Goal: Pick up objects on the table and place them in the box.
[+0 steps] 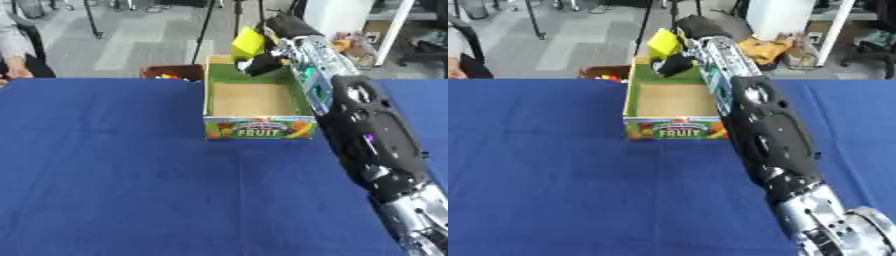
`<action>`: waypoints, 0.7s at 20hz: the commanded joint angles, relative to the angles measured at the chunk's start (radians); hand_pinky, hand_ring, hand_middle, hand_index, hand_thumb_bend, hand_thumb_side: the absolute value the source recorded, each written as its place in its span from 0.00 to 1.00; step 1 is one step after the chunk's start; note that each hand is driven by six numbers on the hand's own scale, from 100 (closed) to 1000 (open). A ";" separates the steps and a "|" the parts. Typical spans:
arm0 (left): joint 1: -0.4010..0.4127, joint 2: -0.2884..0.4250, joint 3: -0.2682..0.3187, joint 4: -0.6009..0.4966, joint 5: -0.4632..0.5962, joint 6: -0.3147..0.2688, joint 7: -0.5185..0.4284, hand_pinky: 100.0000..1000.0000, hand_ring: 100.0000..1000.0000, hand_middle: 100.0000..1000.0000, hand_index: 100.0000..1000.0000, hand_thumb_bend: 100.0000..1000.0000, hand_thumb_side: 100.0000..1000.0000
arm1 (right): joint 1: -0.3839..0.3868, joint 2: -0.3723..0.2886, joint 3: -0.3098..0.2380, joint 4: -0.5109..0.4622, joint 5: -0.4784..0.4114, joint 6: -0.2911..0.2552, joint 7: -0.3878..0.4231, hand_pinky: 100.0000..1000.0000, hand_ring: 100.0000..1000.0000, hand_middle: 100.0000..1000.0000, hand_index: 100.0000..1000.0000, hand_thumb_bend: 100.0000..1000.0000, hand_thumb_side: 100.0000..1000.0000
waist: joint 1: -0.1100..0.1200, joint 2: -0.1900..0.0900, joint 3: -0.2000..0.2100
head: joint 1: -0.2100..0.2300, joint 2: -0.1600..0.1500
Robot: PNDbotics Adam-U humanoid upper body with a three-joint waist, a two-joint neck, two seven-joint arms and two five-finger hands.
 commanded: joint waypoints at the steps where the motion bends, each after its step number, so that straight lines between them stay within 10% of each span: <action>1: -0.013 0.008 -0.002 -0.018 0.005 -0.001 -0.007 0.55 0.68 0.84 0.98 0.00 1.00 | -0.035 0.023 -0.049 0.028 0.050 0.068 -0.030 0.81 0.70 0.28 0.44 0.00 0.50 | 0.003 -0.014 0.005 | -0.012 -0.019; 14: -0.023 -0.002 -0.005 -0.018 0.005 -0.003 -0.018 0.55 0.68 0.84 0.98 0.00 1.00 | -0.027 0.075 -0.138 0.080 0.105 0.301 -0.127 0.81 0.69 0.27 0.44 0.00 0.49 | 0.006 0.016 0.027 | -0.039 -0.040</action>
